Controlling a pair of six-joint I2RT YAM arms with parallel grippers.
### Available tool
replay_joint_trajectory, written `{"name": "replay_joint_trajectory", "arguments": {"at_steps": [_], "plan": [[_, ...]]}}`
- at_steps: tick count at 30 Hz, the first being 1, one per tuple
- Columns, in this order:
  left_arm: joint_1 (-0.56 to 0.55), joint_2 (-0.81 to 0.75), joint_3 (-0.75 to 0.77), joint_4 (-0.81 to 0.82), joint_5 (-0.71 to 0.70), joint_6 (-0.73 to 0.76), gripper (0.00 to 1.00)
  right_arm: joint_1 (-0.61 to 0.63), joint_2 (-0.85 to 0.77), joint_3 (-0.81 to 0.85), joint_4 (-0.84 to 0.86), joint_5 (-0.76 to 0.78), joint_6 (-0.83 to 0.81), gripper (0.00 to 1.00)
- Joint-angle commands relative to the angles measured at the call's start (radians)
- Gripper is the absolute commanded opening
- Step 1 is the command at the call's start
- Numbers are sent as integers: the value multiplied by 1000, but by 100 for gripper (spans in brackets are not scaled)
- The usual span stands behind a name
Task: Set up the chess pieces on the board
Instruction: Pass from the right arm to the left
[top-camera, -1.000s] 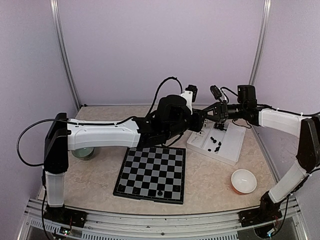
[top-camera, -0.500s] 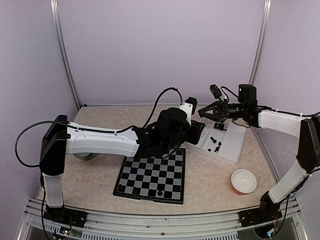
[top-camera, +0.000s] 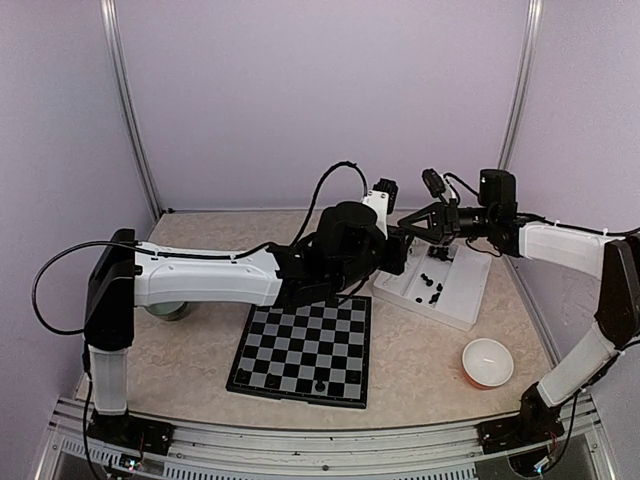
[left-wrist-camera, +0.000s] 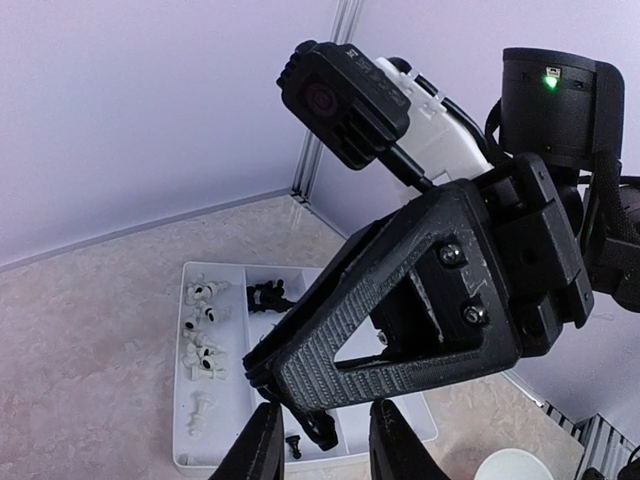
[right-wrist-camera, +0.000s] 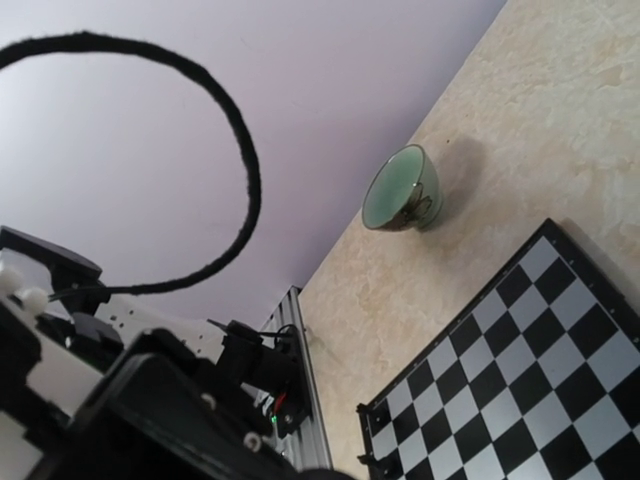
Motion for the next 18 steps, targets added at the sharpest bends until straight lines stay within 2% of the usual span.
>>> {"name": "replay_joint_trajectory", "arguments": {"at_steps": [1,6,16,18], "plan": [[17,29,24,-4,2,-9,29,11,-38,-24,58,-31,28,2],[20,33,27,11,9,-9,21,17,-37,-32,71,-35,37,2],[25,40,35,22,-16,0,13,22,-38,-40,95,-45,59,3],[28,33,26,20,-25,6,9,23,-37,-39,91,-48,51,5]]}}
